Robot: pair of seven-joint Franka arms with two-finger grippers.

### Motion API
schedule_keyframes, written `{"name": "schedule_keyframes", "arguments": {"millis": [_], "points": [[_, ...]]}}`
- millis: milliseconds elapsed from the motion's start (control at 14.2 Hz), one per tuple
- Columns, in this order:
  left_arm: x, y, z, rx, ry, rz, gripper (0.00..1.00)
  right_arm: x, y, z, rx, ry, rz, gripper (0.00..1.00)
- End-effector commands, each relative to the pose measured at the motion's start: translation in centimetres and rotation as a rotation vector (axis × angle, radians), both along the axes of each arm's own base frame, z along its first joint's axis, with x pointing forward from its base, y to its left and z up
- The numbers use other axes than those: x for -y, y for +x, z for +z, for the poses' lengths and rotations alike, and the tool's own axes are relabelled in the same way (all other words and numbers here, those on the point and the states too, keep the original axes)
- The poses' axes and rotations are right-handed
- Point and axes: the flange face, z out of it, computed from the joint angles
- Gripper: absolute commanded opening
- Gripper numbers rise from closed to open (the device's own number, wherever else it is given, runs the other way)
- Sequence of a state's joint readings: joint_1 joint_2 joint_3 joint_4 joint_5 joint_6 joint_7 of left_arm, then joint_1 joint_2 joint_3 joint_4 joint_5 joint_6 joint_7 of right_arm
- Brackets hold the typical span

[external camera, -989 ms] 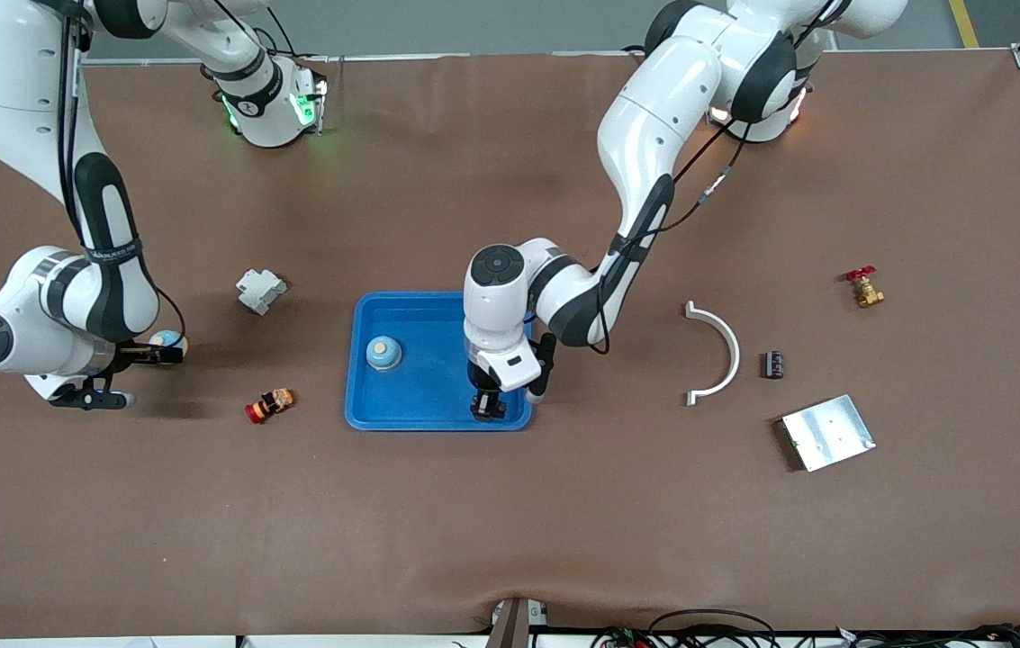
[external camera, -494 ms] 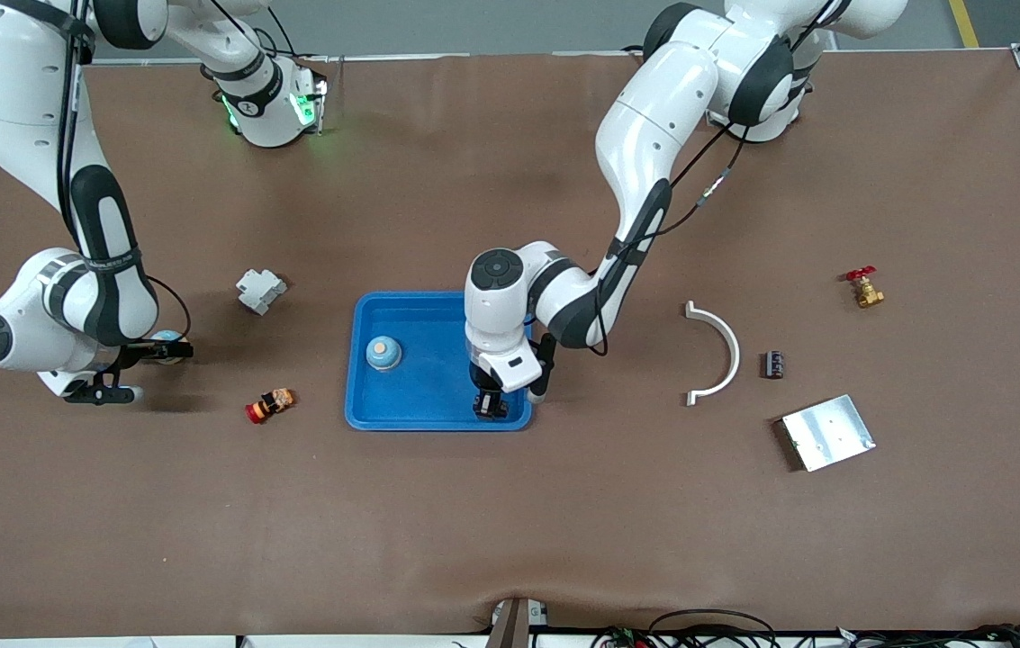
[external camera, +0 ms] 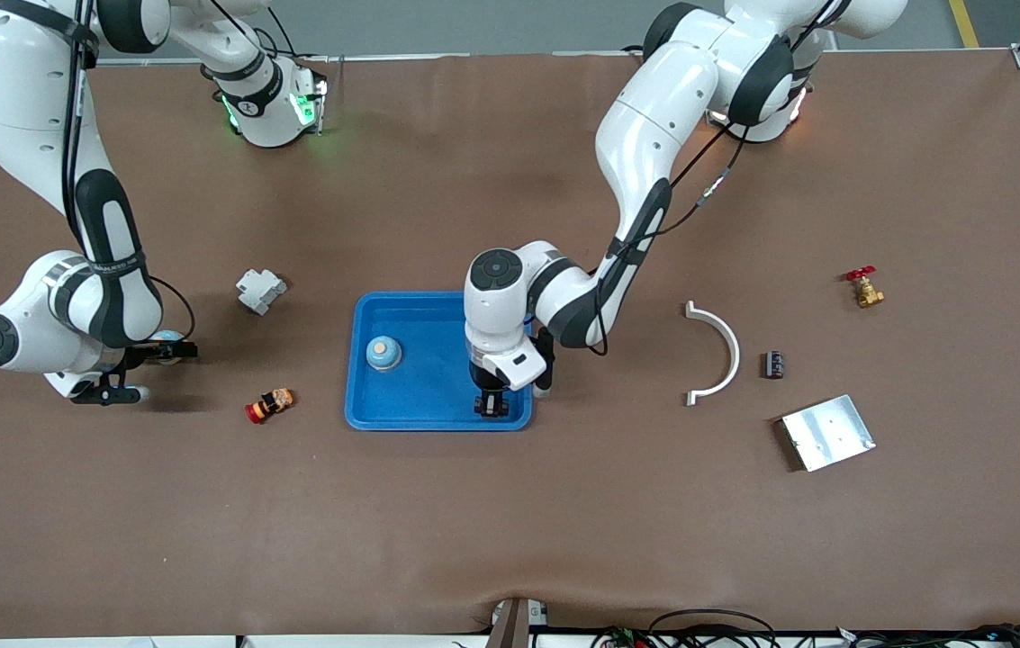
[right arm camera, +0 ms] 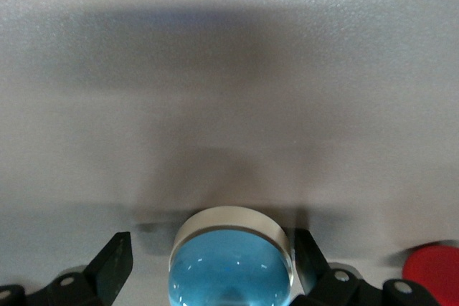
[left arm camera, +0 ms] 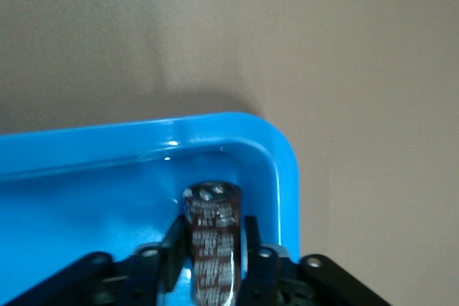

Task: Place electrolytic capacitor and blue bell in tray
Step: 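Lower the black capacitor into the tray and open the left gripper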

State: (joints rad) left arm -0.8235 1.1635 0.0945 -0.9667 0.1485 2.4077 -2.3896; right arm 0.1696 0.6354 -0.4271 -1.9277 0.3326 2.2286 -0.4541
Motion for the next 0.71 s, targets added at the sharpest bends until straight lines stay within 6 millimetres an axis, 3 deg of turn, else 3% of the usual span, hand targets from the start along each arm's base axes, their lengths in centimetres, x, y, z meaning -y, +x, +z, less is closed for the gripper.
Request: {"name": "schedule_keyframes", "arguments": {"millis": [0,71,212,282,494,636], "points": [[0.0,0.0,0.9,-0.015,0.026,0.022,1.00,-0.1,-0.1,0.4,0.004,0.023,0.006,0.85],[-0.2,0.2,1.7,-0.019,0.031,0.025,1.00,-0.2,-0.1,0.4,0.001,0.024,0.005,0.77],[-0.4,0.5,3.5,-0.027,0.039,0.025,1.00,-0.7,0.0,0.7,-0.033,0.044,0.002,0.75],[-0.5,0.5,3.9,-0.035,0.045,0.023,1.00,-1.2,0.2,1.1,-0.040,0.052,0.007,0.68],[-1.4,1.4,5.0,-0.042,0.050,0.009,1.00,-1.6,0.8,2.2,-0.045,0.065,0.023,0.24],[-2.3,2.3,6.9,-0.063,0.047,-0.060,1.00,-2.6,2.1,3.9,-0.064,0.089,0.036,0.08]]}}
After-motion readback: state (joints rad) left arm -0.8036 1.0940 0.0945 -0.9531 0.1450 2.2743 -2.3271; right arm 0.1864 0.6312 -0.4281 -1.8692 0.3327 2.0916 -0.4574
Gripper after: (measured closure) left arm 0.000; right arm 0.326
